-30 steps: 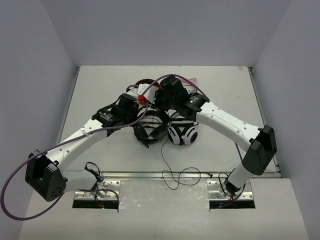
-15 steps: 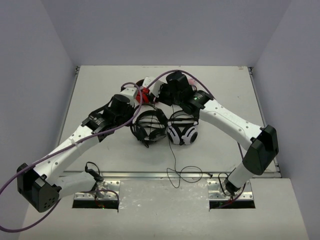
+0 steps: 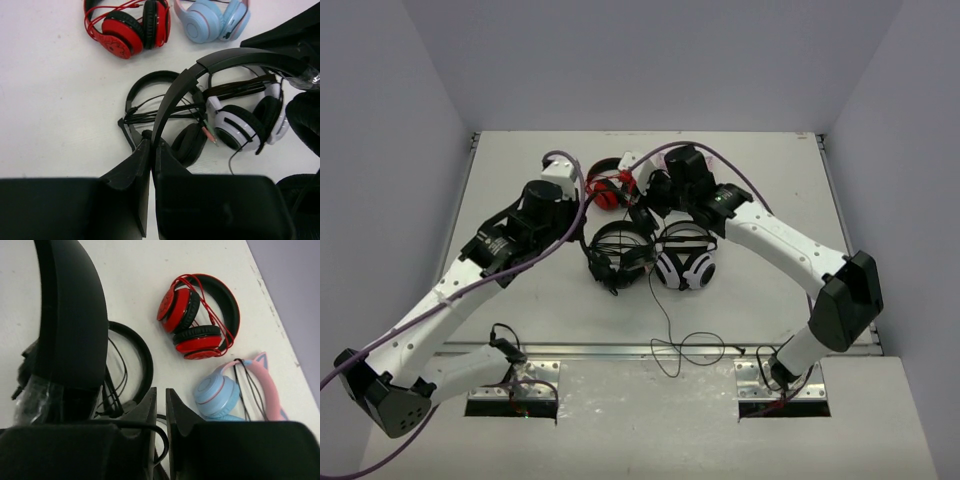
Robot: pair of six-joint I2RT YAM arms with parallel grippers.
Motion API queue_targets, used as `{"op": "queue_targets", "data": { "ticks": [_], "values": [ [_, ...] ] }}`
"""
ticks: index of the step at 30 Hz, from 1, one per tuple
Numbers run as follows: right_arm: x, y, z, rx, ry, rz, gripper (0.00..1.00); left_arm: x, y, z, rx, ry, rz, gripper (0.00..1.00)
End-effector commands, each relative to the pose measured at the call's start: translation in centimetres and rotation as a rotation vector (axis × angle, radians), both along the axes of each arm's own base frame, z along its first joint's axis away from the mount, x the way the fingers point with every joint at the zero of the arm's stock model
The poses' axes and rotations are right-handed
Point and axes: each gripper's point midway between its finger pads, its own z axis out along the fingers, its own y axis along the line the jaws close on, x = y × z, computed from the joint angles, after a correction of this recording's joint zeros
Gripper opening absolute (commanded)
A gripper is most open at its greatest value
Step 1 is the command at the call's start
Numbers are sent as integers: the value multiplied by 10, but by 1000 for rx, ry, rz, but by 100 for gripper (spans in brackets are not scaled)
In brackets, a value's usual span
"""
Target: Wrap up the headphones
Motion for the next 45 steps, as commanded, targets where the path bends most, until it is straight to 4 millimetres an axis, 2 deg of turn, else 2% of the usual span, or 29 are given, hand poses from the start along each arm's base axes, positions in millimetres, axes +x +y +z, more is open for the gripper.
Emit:
{"op": "queue_targets", "data": {
  "ticks": [1, 2, 4, 5, 6, 8, 10, 11, 13, 16, 20, 22, 25, 27, 31, 32, 33, 35, 36, 37, 39, 40, 41, 42, 43, 44, 45],
  "values": [
    [-14, 13, 48, 236, -8, 80, 15, 0, -14, 74, -215, -146, 9, 0],
    [-26, 24, 48, 310, 25, 137, 18, -2, -14, 87, -238, -167, 7, 0],
    [-35, 34, 71, 419, 0, 193, 23, -5, -15, 100, -276, -178, 12, 0],
    [-46, 40, 68, 467, 66, 222, 25, -7, -13, 113, -295, -195, 17, 0],
    [-47, 45, 79, 516, 51, 247, 25, -8, -12, 119, -315, -195, 24, 0],
    [-52, 51, 78, 578, 118, 254, 24, -10, -11, 132, -339, -200, 37, 0],
    [-50, 56, 84, 628, 131, 253, 21, -11, -8, 138, -350, -202, 53, 0],
    [-48, 59, 87, 649, 123, 266, 21, -13, -6, 149, -368, -219, 62, 1],
    [-46, 60, 86, 681, 155, 255, 18, -15, -4, 153, -370, -213, 71, 0],
    [-44, 63, 88, 723, 193, 271, 16, -15, 12, 170, -382, -246, 151, 0],
    [-45, 67, 87, 772, 222, 287, 22, -15, 27, 190, -423, -277, 241, 0],
    [-46, 67, 81, 784, 248, 275, 24, -15, 32, 198, -442, -290, 269, 0],
    [-47, 64, 76, 804, 262, 270, 16, -15, 35, 210, -463, -309, 290, 0],
    [-49, 62, 75, 819, 284, 280, 1, -14, 36, 214, -480, -315, 305, 0],
    [-55, 63, 73, 847, 337, 303, 1, -7, 50, 221, -507, -344, 413, 1],
    [-58, 64, 73, 860, 353, 311, 1, -3, 52, 217, -493, -333, 441, 1],
    [-60, 64, 72, 862, 367, 317, 1, -2, 55, 224, -500, -347, 458, 0],
    [-67, 65, 69, 866, 393, 330, 3, 9, 57, 222, -472, -344, 509, 1],
    [-69, 64, 68, 865, 401, 332, 5, 12, 60, 233, -479, -362, 522, 0],
    [-75, 65, 67, 860, 409, 340, 10, 27, 55, 226, -440, -341, 531, 0],
    [-82, 62, 63, 850, 404, 335, 14, 48, 77, 224, -415, -331, 591, 0],
    [-88, 62, 63, 848, 405, 343, 14, 63, 70, 220, -435, -288, 535, 0],
    [-92, 58, 62, 848, 401, 336, 8, 75, 92, 220, -436, -297, 585, 0],
    [-95, 56, 62, 845, 399, 338, 3, 82, 94, 217, -435, -288, 587, 0],
    [-103, 52, 60, 826, 387, 335, 1, 98, 106, 211, -418, -278, 618, 0],
    [-103, 51, 55, 816, 406, 325, 1, 103, 106, 208, -414, -271, 620, 0],
    [-104, 48, 58, 802, 367, 319, 1, 108, 113, 204, -403, -267, 642, 0]
  ]
}}
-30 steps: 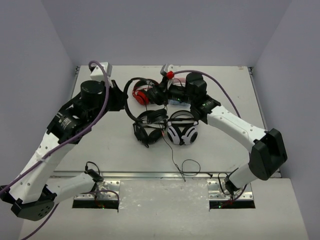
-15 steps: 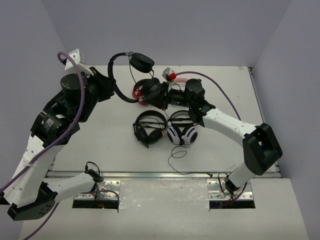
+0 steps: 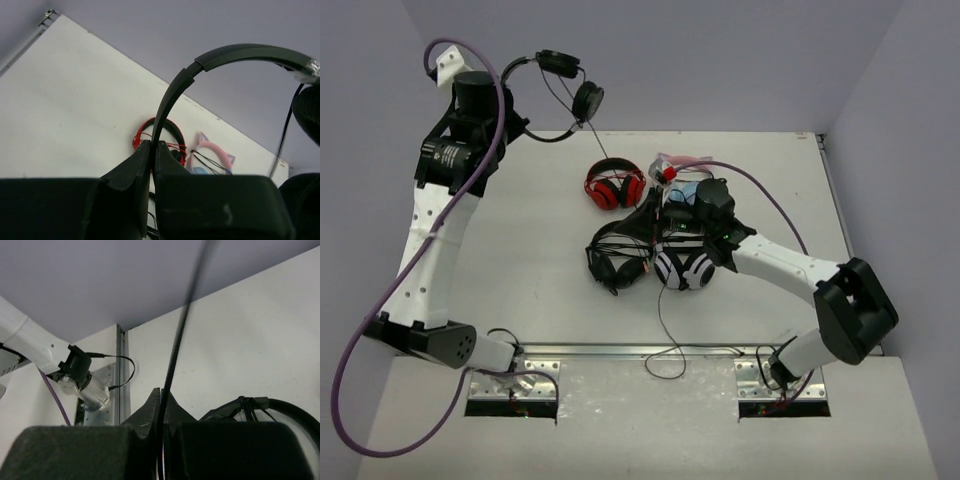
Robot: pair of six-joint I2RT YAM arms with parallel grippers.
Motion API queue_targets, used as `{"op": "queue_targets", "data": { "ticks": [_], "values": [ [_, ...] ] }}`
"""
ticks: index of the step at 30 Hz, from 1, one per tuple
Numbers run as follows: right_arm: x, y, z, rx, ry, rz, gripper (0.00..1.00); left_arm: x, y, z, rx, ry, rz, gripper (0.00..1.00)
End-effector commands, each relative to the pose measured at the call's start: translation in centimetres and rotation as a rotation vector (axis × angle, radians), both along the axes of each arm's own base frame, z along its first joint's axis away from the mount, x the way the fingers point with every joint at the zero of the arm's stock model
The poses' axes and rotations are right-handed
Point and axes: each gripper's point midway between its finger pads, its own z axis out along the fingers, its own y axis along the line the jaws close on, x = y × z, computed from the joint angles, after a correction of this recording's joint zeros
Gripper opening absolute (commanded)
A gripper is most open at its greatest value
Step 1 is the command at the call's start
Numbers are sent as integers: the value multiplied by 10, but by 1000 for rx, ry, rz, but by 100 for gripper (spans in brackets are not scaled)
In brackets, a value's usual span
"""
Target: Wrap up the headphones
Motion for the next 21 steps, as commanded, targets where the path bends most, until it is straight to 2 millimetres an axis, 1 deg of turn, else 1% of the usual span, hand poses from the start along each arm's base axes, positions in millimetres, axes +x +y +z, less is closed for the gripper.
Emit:
{"op": "queue_targets", "data": {
  "ticks": [1, 2, 3, 4, 5, 6, 9, 10, 12, 13, 14, 15, 17, 18, 19, 20, 21],
  "values": [
    [-14, -6, 31, 17, -124, -11, 1, 16, 7, 22, -38, -71, -15, 0],
    [-15, -7, 25, -19, -106, -17, 1, 25, 9, 14, -33, -49, -1, 0],
    [-16, -7, 24, -39, -129, -20, 1, 28, 18, 8, -34, -37, 18, 0],
    [-18, -7, 23, -68, -134, -20, 1, 35, 18, -2, -43, -22, 9, 0],
    [-20, -7, 19, -81, -119, -19, 1, 37, 19, -1, -42, -30, 17, 0],
    [-19, -6, 23, -91, -144, -26, 1, 39, 23, -11, -31, -8, 36, 1],
    [-21, -4, 29, -147, -166, -27, 1, 43, 35, -29, 7, 27, 103, 0],
    [-25, 0, 32, -163, -175, -14, 1, 44, 40, -43, 24, 55, 128, 0],
    [-30, 4, 38, -202, -199, 19, 1, 45, 46, -53, 40, 69, 164, 0],
    [-37, 8, 41, -211, -211, 48, 1, 45, 51, -64, 55, 92, 189, 0],
    [-39, 10, 46, -233, -241, 62, 1, 47, 54, -70, 67, 103, 209, 1],
    [-43, 12, 44, -256, -243, 79, 1, 49, 55, -82, 84, 131, 207, 0],
    [-38, 12, 47, -308, -252, 83, 1, 52, 53, -93, 108, 159, 194, 0],
    [-37, 7, 38, -367, -248, 90, 1, 55, 48, -105, 132, 195, 154, 0],
    [-29, 7, 50, -387, -317, 82, 1, 56, 45, -113, 145, 216, 128, 0],
    [-25, 8, 44, -424, -326, 97, 1, 57, 41, -120, 157, 235, 94, 0],
    [-28, 2, 33, -487, -313, 122, 1, 58, 32, -132, 172, 269, 24, 0]
  ]
}}
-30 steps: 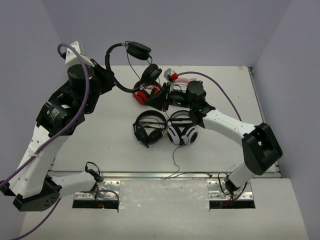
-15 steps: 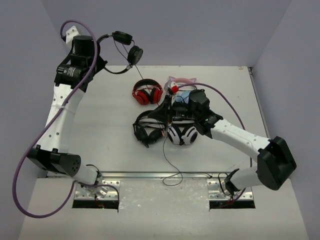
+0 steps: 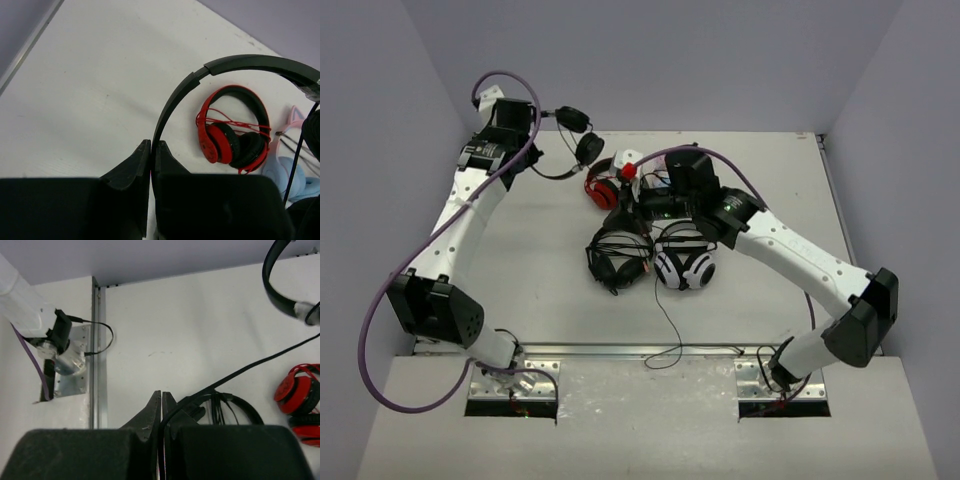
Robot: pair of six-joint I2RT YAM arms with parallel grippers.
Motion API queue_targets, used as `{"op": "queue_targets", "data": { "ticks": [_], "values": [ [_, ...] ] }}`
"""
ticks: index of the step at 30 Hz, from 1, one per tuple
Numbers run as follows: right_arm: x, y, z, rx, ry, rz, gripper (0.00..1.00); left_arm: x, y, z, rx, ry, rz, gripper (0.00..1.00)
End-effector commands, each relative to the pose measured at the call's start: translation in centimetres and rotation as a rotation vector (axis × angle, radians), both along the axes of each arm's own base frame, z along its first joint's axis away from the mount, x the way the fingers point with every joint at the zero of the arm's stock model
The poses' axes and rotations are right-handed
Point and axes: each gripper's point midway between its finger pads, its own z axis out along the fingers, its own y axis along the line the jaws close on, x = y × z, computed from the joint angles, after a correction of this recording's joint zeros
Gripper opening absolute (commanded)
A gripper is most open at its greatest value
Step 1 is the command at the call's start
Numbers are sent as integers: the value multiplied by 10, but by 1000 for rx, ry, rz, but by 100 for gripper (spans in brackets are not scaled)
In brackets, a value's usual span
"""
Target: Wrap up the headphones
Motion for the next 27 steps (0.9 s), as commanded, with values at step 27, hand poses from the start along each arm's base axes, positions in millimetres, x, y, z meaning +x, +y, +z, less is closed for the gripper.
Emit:
{"op": "queue_targets", "data": {
  "ticks": [27],
  "values": [
    [134, -58, 3, -462, -545, -440, 2, -100, -137, -127, 85, 262, -732, 1]
  ]
}}
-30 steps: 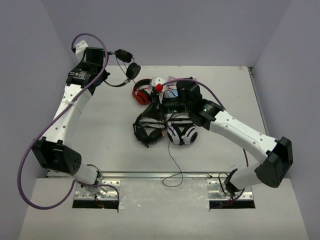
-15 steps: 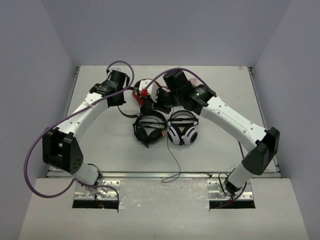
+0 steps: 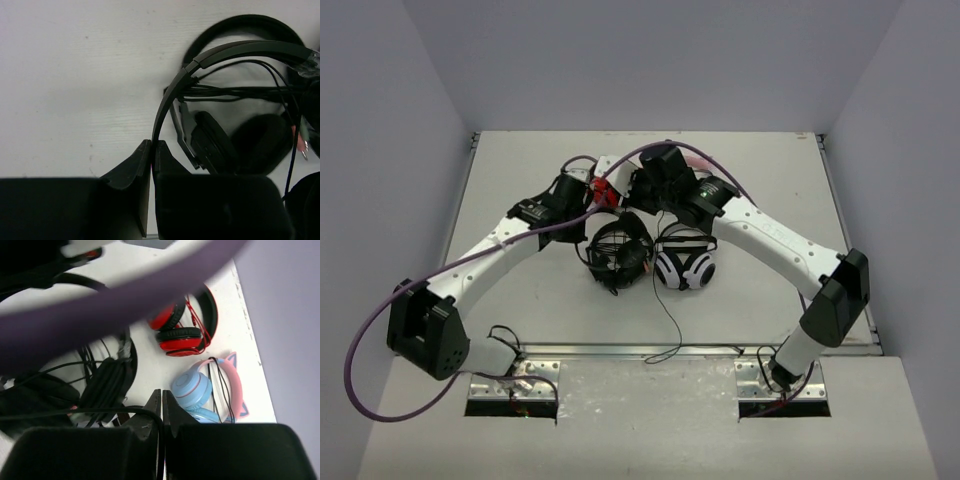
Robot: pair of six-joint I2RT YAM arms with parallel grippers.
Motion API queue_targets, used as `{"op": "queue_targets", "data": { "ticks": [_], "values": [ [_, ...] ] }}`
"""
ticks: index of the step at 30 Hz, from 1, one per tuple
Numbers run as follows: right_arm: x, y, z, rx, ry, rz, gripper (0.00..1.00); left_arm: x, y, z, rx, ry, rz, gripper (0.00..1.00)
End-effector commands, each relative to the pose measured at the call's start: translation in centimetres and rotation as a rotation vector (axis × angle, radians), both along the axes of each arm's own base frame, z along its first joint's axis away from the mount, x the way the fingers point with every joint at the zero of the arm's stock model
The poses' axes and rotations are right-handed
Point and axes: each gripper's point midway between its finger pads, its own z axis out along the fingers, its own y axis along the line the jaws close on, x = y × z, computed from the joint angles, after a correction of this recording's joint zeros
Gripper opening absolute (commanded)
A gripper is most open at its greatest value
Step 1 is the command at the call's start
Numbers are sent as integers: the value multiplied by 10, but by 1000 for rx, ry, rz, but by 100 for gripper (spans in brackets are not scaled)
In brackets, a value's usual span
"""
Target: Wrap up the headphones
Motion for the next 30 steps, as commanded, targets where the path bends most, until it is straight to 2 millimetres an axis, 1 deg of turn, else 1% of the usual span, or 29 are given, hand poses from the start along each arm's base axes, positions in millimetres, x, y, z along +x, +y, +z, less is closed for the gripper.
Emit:
{"op": "queue_targets", "data": {
  "ticks": [1, 2, 4, 5, 6, 7, 8, 9, 10, 11, 12, 16, 19, 20, 22, 23, 24, 25, 26, 27, 28, 29, 30],
  "values": [
    [32, -6, 58, 109, -167, -86, 3, -3, -32, 29, -142, -98, -155, 0],
    [36, -9, 58, 123, -156, -95, 4, -10, -37, 29, -172, -93, -189, 0],
    [39, -9, 61, 158, -136, -110, 4, -15, -47, 31, -218, -104, -229, 0],
    [41, -8, 57, 160, -119, -106, 4, -21, -52, 31, -245, -98, -257, 0],
    [41, -6, 58, 161, -104, -106, 4, -22, -56, 31, -253, -101, -273, 0],
    [41, -5, 55, 152, -90, -103, 4, -24, -58, 31, -252, -99, -280, 1],
    [38, -4, 48, 133, -55, -95, 3, -25, -59, 32, -249, -103, -290, 1],
    [42, 0, 43, 124, -37, -96, 3, -26, -62, 34, -257, -107, -303, 0],
    [43, 0, 39, 115, -23, -98, 2, -30, -68, 39, -285, -109, -333, 0],
    [43, 2, 30, 97, 9, -100, 2, -29, -71, 45, -300, -126, -344, 0],
    [44, 1, 28, 89, 19, -107, 2, -30, -73, 49, -310, -135, -353, 0],
    [53, -11, 14, 79, 77, -169, 1, -29, -69, 71, -315, -192, -346, 0],
    [58, -19, 10, 92, 104, -209, 1, -28, -66, 90, -323, -247, -334, 0],
    [58, -21, 4, 98, 117, -221, 1, -28, -65, 93, -323, -253, -331, 0],
    [61, -31, 9, 129, 112, -250, 1, -29, -65, 107, -338, -287, -326, 0],
    [62, -32, 5, 148, 126, -264, 1, -28, -64, 112, -344, -302, -319, 0],
    [63, -38, 8, 165, 127, -275, 1, -29, -63, 122, -359, -327, -312, 0],
    [63, -40, 8, 173, 130, -284, 1, -29, -61, 128, -362, -342, -299, 0],
    [60, -38, 6, 190, 147, -274, 1, -28, -58, 134, -361, -365, -277, 0],
    [60, -39, 5, 202, 152, -275, 1, -28, -56, 147, -375, -399, -262, 0],
    [56, -35, 15, 241, 148, -247, 2, -29, -53, 154, -380, -417, -251, 0],
    [51, -34, 11, 263, 173, -236, 4, -29, -53, 161, -389, -433, -246, 0],
    [49, -34, 13, 291, 186, -224, 6, -30, -53, 168, -406, -449, -235, 0]
  ]
}}
